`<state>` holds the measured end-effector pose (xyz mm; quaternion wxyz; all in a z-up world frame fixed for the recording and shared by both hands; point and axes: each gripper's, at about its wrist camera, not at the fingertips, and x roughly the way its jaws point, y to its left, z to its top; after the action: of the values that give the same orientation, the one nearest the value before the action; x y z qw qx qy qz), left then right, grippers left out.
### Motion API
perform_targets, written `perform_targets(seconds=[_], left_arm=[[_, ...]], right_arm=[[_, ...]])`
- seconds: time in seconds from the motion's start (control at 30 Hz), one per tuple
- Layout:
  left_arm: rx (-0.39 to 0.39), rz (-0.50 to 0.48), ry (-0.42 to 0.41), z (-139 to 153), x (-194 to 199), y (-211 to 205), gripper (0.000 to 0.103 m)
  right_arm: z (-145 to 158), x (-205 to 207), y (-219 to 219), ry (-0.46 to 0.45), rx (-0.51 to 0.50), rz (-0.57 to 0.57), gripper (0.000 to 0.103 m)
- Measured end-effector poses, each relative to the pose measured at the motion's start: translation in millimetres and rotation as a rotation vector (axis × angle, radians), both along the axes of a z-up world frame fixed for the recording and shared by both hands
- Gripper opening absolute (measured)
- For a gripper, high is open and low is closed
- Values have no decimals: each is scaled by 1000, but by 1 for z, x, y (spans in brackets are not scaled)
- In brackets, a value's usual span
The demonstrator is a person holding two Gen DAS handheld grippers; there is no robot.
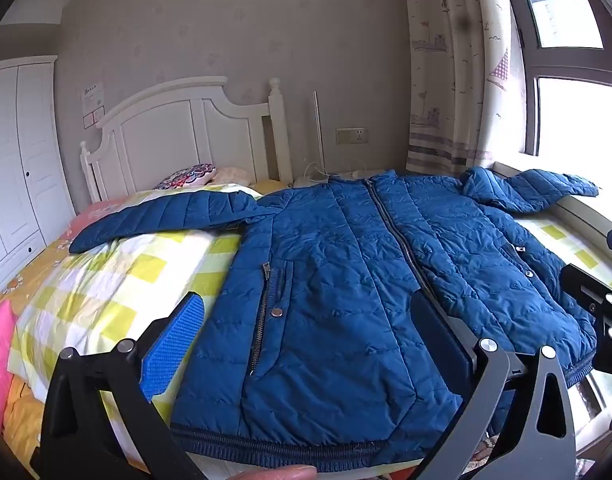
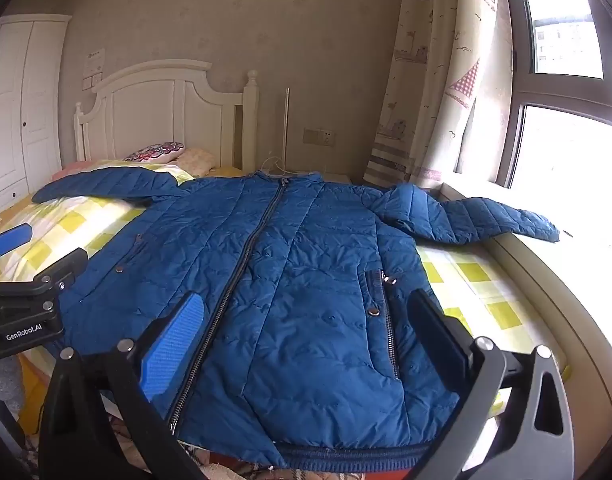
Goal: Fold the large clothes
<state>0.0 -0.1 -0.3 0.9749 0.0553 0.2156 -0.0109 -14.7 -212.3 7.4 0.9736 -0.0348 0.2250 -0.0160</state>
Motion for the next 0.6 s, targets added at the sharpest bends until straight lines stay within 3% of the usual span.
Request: perform_targets(seconds=[0.6], left_arm=[[-6,5,23,-3,3,4,99]], right_arm=[[-4,1,0,17,15,8,101]])
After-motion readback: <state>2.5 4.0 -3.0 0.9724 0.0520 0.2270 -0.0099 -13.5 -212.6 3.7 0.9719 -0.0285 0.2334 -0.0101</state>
